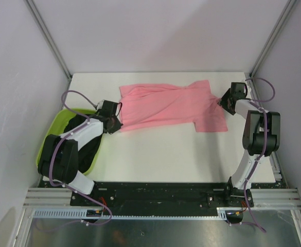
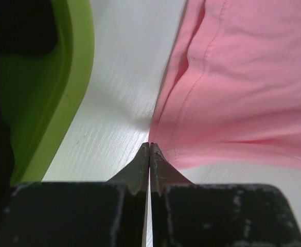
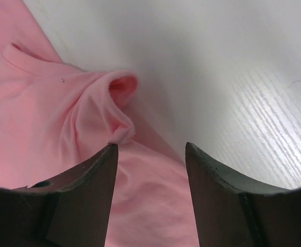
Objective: Fold and stack the t-shirts
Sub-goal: Flatten out the tshirt
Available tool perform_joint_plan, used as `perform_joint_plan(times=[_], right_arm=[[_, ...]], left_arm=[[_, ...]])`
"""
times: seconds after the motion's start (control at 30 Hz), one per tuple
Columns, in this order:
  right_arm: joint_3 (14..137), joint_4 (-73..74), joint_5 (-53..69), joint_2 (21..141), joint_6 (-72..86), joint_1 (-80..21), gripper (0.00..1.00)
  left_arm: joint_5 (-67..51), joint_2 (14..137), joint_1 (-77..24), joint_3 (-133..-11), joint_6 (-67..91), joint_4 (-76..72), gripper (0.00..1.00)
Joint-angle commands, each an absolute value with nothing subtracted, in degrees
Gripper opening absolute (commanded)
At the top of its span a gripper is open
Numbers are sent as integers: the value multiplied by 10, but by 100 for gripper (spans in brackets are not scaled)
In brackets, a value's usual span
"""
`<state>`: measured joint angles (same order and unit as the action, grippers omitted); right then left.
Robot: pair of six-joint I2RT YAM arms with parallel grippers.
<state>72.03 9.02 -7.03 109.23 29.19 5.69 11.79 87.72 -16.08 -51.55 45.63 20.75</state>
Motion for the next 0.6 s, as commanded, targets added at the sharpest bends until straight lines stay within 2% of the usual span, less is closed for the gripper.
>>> perform_joint_plan(times=[0.0,0.57], right_arm=[[739,52,-72,1095,276,40,59],[723,14,-72,1094,283,42,55]], left_arm=[[126,873,-154,-525,460,211,0],[124,878,-152,-526,454,212,0]])
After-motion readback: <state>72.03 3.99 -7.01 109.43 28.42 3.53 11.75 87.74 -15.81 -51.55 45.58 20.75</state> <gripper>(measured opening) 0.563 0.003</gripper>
